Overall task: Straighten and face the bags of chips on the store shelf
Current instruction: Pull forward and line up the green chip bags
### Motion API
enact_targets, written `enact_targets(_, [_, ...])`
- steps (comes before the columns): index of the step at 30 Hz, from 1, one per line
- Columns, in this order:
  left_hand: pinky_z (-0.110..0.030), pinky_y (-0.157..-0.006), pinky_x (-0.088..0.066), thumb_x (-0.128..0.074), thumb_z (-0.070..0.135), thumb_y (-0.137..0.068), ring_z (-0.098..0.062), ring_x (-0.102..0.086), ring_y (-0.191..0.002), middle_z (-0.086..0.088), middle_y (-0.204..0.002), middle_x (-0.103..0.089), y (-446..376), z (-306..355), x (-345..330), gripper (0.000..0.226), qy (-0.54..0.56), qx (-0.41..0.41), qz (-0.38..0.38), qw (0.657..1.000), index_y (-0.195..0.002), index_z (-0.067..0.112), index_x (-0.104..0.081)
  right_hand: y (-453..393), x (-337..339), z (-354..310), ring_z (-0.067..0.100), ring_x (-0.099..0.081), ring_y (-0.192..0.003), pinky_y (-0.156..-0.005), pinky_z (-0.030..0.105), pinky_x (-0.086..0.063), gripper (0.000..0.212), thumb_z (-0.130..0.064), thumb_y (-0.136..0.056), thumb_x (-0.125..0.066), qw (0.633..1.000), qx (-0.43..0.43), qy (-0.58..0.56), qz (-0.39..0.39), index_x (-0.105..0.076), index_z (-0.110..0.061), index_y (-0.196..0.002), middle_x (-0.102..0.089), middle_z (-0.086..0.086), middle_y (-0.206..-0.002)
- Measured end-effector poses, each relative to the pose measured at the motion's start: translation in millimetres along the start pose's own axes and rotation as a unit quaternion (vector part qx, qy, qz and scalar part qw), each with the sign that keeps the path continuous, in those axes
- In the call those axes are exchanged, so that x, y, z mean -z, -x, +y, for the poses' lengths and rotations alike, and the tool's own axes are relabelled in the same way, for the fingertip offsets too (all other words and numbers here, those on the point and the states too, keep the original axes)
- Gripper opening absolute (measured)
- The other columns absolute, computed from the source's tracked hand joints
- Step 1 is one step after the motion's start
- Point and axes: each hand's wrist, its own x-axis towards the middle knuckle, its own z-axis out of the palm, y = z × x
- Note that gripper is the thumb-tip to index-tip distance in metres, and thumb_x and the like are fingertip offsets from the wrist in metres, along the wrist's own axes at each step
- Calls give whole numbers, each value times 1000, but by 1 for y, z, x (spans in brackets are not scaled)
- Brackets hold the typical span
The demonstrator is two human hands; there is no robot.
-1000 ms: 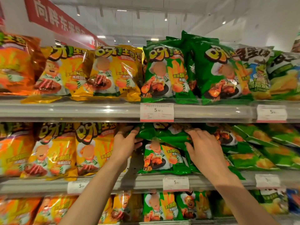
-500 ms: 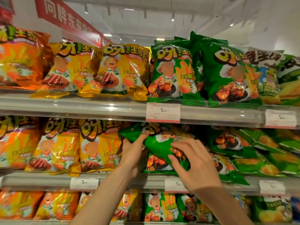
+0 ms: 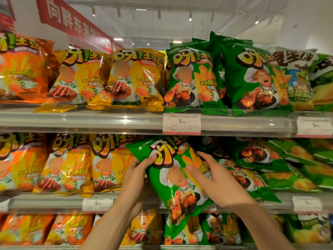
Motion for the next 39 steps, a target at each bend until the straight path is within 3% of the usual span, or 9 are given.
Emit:
enact_targets(5, [-33, -80, -52, -71, 35, -85, -19, -73, -94, 6, -108, -74, 20, 2, 6, 52, -46, -28, 3, 999, -131, 22, -52, 6, -15, -13, 6, -54, -118, -101, 35, -47, 72, -69, -84, -55, 999, -10, -25, 41, -28, -46, -147, -57, -27, -119])
enact_targets(8, [-35, -88, -50, -77, 54, -72, -11, -64, -105, 14, -117, -61, 28, 7, 20, 99, -129, -54, 19, 990, -151, 43, -18, 7, -37, -21, 5, -57, -115, -101, 40, -49, 65, -70, -81, -58, 995, -12, -76, 60, -37, -48, -139, -59, -27, -117])
enact_targets(11, [-38, -91, -53, -87, 61, -56, -18, -64, -113, 4, -131, -62, 34, 10, 36, 120, -169, -56, 31, 984, -151, 48, -16, 9, -65, -29, 4, -54, -113, -100, 40, -49, 47, -72, -80, -56, 991, -21, -111, 70, -38, -59, -121, -54, -32, -115])
enact_targets(15, [-33, -101, -41, -83, 43, -74, -12, -55, -121, 11, -137, -53, 43, 16, 55, 103, -223, -102, 67, 967, -154, 42, -18, 9, -77, -40, 3, -52, -119, -105, 37, -46, 54, -71, -84, -53, 993, -14, -114, -3, -35, -55, -133, -52, -26, -126])
enact_targets(19, [-21, -87, -41, -80, 36, -79, 12, -57, -93, 31, -111, -55, 45, 31, 69, 84, -257, -110, 65, 958, -142, 45, -27, -16, -44, -35, 12, -54, -122, -105, 39, -46, 71, -67, -90, -49, 998, 0, -14, 63, -38, -27, -148, -53, -7, -138])
enact_targets(21, [-30, -100, -45, -85, 51, -70, 4, -61, -106, 25, -119, -61, 44, 40, 75, 88, -287, -109, 71, 949, -141, 44, -33, -40, -31, -25, 27, -53, -123, -100, 41, -47, 76, -70, -92, -42, 985, -33, 138, 95, -42, -15, -144, -50, 9, -139])
enact_targets(24, [-46, -103, -50, -86, 62, -62, -10, -67, -110, 15, -121, -69, 44, 46, 80, 98, -306, -103, 86, 942, -144, 40, -36, -72, -35, -11, 37, -52, -122, -95, 42, -48, 91, -80, -87, -32, 962, -116, 244, 33, -49, -5, -135, -51, 22, -136])
enact_targets(31, [-28, -86, -53, -79, 36, -81, -3, -68, -99, 16, -113, -69, 38, 50, 89, 74, -297, -114, 90, 944, -143, 37, -39, -83, -53, 1, 40, -47, -130, -100, 43, -46, 95, -77, -87, -42, 971, -158, 176, 26, -35, -3, -146, -36, 24, -150])
enact_targets(39, [-41, -97, -53, -79, 42, -78, -6, -65, -104, 18, -117, -66, 39, 53, 94, 75, -291, -108, 94, 946, -143, 38, -40, -79, -64, 3, 40, -54, -114, -90, 42, -50, 85, -63, -87, -57, 974, -35, 125, 185, -31, -6, -145, -49, 21, -131])
